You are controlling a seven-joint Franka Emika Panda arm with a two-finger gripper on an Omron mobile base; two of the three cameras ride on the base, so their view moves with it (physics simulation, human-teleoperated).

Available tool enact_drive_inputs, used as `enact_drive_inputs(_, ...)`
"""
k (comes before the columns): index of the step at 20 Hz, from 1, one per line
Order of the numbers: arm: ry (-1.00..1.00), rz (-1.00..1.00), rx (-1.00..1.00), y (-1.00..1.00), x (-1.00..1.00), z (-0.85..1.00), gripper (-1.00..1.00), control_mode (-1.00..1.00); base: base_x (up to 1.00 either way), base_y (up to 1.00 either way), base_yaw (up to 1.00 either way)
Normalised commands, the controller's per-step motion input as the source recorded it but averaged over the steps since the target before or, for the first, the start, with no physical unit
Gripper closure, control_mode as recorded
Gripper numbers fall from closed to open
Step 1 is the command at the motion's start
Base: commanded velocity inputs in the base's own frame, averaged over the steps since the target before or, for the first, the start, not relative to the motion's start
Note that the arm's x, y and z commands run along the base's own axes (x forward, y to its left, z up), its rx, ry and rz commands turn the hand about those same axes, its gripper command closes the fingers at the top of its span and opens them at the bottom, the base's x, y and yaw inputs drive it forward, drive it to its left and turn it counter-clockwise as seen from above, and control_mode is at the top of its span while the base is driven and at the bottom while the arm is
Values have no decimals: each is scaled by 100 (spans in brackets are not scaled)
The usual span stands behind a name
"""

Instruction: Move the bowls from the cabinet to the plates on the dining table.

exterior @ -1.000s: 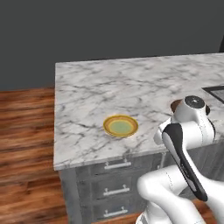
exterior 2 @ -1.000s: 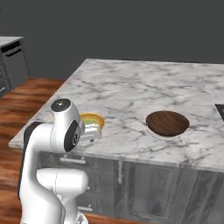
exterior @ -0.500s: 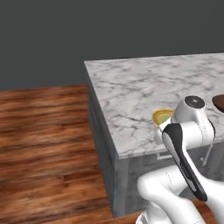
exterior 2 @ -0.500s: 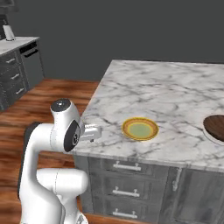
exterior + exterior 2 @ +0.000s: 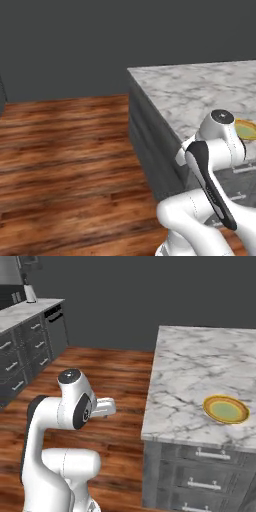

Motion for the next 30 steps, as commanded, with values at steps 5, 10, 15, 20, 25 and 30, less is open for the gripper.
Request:
enact_drive_inputs(5, 0, 0, 0, 0, 0, 0, -100, 100, 0, 90, 0)
enact_drive_inputs(10, 0, 0, 0, 0, 0, 0, -100, 100, 48, 43, 0)
enact_drive_inputs(15, 0, 0, 0, 0, 0, 0, -100, 100, 99, 4, 0)
enact_drive_inputs(20, 0, 0, 0, 0, 0, 0, -100, 100, 100, 0, 0)
enact_drive_inputs(25, 0, 0, 0, 0, 0, 0, -100, 100, 99, 1, 15)
enact_drive_inputs(30, 0, 0, 0, 0, 0, 0, -100, 100, 96, 9, 50)
